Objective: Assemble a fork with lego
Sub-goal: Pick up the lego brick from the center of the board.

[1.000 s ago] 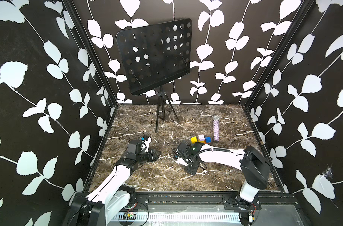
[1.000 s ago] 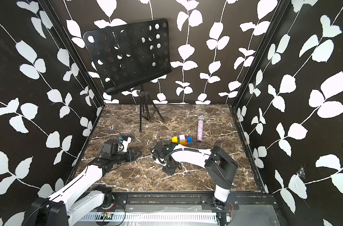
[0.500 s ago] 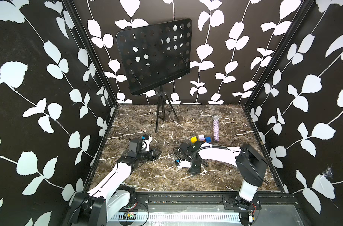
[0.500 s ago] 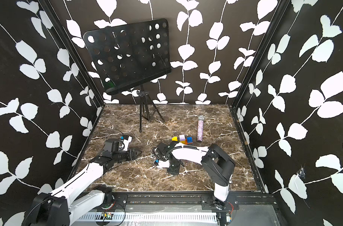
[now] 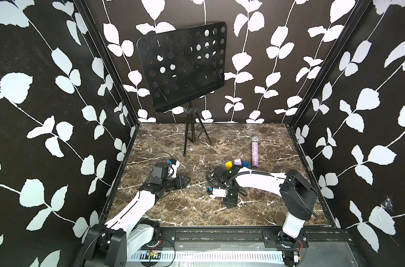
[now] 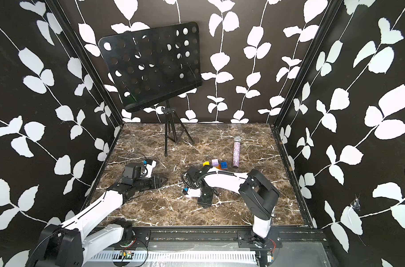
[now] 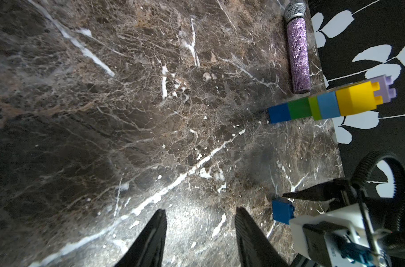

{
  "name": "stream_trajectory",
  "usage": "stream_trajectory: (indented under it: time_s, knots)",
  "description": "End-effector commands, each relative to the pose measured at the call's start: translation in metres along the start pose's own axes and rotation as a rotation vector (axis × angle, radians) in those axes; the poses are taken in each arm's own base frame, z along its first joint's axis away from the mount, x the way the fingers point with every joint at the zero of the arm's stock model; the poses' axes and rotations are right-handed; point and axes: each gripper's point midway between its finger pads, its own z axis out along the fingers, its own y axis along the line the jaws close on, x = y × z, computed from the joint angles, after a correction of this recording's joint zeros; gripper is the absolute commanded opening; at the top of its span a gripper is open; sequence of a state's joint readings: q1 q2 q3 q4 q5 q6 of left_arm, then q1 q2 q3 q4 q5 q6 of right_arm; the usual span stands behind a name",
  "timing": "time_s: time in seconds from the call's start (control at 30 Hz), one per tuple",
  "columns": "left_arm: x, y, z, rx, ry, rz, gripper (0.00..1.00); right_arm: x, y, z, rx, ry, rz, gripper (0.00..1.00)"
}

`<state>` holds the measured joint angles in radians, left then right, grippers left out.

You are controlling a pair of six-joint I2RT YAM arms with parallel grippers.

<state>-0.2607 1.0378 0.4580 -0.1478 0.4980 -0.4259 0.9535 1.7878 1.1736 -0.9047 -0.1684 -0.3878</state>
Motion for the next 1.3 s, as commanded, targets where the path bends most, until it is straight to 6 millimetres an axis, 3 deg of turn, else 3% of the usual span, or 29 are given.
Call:
stream_trajectory:
  time_s: [0.0,0.53,0.77,0.83,0.93,1.13,1.27]
  knots:
    - [-0.006,-0.004,-0.001,0.016,-0.013,0.017,0.50,-0.001,0.002,0.004,-0.021,0.016,0.014,0.52]
    - [-0.005,-0.004,0.001,0.020,0.001,0.018,0.49,-0.004,-0.007,0.005,0.035,-0.004,0.107,0.48]
    - [-0.006,-0.004,0.001,0.019,-0.001,0.016,0.48,0.000,-0.003,0.001,0.021,0.011,0.111,0.33]
    - [-0.006,-0.004,0.001,0.022,0.000,0.015,0.48,0.001,-0.001,-0.003,0.013,0.016,0.101,0.24]
    - [-0.006,-0.007,0.001,0.035,0.006,0.014,0.47,0.001,0.002,-0.017,0.021,-0.014,0.054,0.13]
    - [-0.015,-0.021,0.001,0.089,0.024,0.026,0.48,0.016,-0.010,-0.062,0.134,-0.046,-0.059,0.09]
    - [-0.021,-0.031,0.003,0.131,0.035,0.025,0.47,0.035,-0.029,-0.108,0.232,-0.130,-0.088,0.08]
